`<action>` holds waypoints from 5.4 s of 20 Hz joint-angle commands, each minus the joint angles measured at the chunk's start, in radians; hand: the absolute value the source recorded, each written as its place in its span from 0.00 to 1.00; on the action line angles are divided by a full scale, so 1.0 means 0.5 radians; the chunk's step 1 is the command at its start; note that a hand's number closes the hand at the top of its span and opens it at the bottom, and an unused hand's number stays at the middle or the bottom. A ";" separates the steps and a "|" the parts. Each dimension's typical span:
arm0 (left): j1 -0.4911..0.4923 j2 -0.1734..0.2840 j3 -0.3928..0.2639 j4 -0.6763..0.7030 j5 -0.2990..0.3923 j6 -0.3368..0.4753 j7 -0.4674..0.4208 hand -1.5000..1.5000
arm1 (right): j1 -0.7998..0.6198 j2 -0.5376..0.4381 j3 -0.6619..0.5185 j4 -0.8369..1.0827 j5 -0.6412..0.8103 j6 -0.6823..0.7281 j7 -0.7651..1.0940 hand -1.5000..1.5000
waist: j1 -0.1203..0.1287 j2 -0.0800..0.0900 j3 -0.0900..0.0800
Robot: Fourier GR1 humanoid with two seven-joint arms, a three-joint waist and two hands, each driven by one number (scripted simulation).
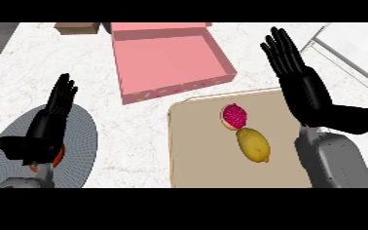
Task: Pick the lemon from the tray and place it in the tiered shelf
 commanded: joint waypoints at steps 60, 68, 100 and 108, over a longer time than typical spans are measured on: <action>-0.021 0.106 0.397 0.461 -0.016 -0.454 0.316 0.50 | 0.440 0.310 0.610 -0.389 3.094 1.091 1.910 0.00 | 0.059 -0.066 -0.025; 0.148 0.013 0.402 0.211 -0.081 -0.449 0.369 0.50 | 0.341 0.299 0.486 -0.059 3.100 0.931 1.770 0.00 | 0.071 -0.065 -0.024; 0.069 -0.032 0.618 0.341 -0.162 -0.643 0.360 0.50 | 0.033 0.197 -0.287 -0.393 2.902 0.704 1.784 1.00 | 0.054 -0.061 -0.026; 0.118 -0.104 0.584 0.319 -0.241 -0.585 0.329 0.50 | -0.145 0.334 -0.490 -1.074 2.689 0.960 2.124 1.00 | 0.036 -0.081 -0.027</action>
